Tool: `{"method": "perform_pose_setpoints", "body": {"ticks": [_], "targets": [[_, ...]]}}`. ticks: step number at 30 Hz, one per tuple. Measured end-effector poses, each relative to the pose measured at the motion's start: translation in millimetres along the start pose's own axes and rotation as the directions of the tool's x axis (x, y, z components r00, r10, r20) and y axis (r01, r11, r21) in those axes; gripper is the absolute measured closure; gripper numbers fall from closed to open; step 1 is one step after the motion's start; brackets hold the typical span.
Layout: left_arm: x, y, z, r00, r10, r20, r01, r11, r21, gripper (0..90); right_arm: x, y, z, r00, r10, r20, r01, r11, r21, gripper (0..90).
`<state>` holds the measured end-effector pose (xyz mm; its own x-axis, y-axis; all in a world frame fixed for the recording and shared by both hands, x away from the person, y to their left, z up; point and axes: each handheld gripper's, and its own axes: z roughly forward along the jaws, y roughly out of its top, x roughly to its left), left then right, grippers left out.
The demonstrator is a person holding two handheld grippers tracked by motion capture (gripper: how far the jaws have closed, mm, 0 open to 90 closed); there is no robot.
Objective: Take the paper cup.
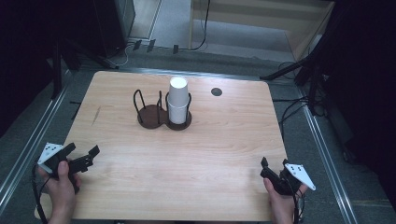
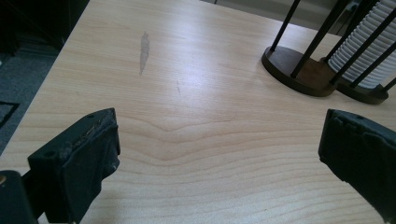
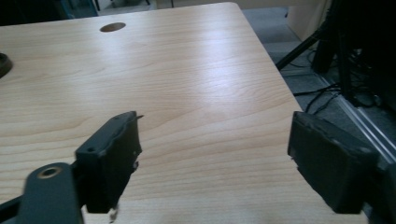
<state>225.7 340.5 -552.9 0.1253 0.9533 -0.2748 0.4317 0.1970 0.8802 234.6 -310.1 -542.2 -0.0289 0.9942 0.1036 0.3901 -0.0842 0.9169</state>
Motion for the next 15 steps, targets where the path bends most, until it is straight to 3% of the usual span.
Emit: {"method": "perform_pose_setpoints", "body": {"ticks": [12,15], "targets": [[-0.6,0.8,2.4,0.9999,0.002,0.012,-0.002,1.0000,0.009,0.0,3.3,2.5,-0.2,0.9991,-0.038,-0.016,0.039,0.9989,0.028,13.6],[-1.0,0.5,2.0,0.9999,0.003,0.012,-0.003,1.0000,0.004,0.0,10.7,5.9,1.3,0.9981,-0.057,-0.021,0.058,0.9975,0.039,13.5]]}}
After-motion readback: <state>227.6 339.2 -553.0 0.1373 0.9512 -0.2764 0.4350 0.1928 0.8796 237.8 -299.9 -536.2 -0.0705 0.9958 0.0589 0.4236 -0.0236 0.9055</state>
